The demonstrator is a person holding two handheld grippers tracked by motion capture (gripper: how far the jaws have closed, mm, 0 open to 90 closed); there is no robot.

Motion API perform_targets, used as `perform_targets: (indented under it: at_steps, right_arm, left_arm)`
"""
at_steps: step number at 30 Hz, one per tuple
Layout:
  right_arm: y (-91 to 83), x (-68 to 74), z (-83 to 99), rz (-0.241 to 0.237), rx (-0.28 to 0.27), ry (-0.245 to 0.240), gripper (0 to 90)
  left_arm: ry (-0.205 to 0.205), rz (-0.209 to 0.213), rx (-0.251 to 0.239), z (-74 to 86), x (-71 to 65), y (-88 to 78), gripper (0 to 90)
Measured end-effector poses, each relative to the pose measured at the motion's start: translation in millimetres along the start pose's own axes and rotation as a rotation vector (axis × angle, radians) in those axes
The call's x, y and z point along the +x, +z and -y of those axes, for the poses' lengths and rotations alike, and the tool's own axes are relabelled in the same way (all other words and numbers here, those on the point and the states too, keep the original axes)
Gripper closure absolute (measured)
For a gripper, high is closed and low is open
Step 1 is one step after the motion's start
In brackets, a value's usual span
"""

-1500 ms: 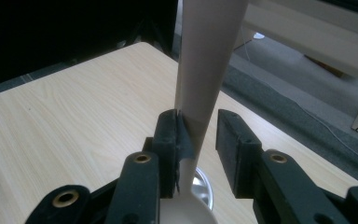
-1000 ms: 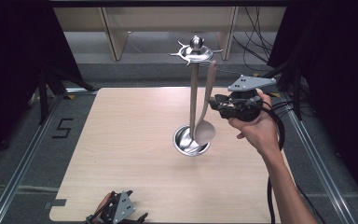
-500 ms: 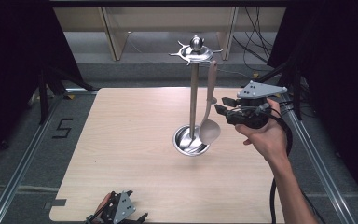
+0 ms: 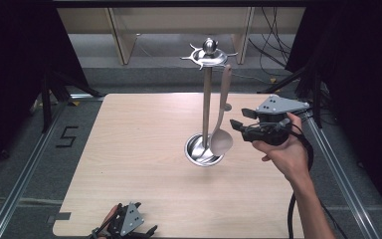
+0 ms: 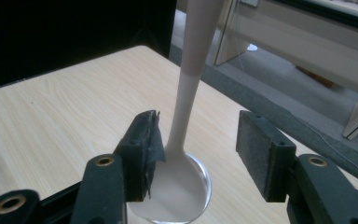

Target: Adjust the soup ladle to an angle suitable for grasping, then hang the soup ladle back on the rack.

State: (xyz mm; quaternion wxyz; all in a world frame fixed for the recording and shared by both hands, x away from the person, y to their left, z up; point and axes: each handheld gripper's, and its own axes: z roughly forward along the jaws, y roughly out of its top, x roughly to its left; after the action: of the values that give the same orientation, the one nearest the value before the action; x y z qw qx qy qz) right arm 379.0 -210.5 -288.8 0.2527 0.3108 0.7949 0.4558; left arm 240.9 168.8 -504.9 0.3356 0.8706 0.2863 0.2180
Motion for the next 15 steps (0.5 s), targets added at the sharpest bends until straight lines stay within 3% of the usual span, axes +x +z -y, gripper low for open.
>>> perform_targets:
  at_steps: [6,9,11,12,15]
  right_arm:
    - [1.5,-1.7,17.5,-0.001,0.004,0.004,45.2]
    - [1.3,1.2,31.6,-0.018,0.01,0.041,43.8]
    - [0.8,0.7,35.0,-0.012,0.014,0.03,43.4]
    - [0.8,3.0,40.6,-0.023,0.025,0.057,42.9]
    - [-0.4,3.4,52.6,-0.021,0.047,0.056,42.1]
  left_arm:
    - [0.005,0.018,0.009,-1.1,-1.5,3.8,14.8]
    - [-0.002,0.018,0.004,-2.2,-1.7,2.4,14.8]
    - [0.0,0.019,0.01,-2.0,-1.8,3.1,14.8]
    - [-0.013,0.015,0.004,-1.6,-2.9,4.3,14.8]
    - [0.013,0.02,0.006,-1.6,-1.7,2.6,14.8]
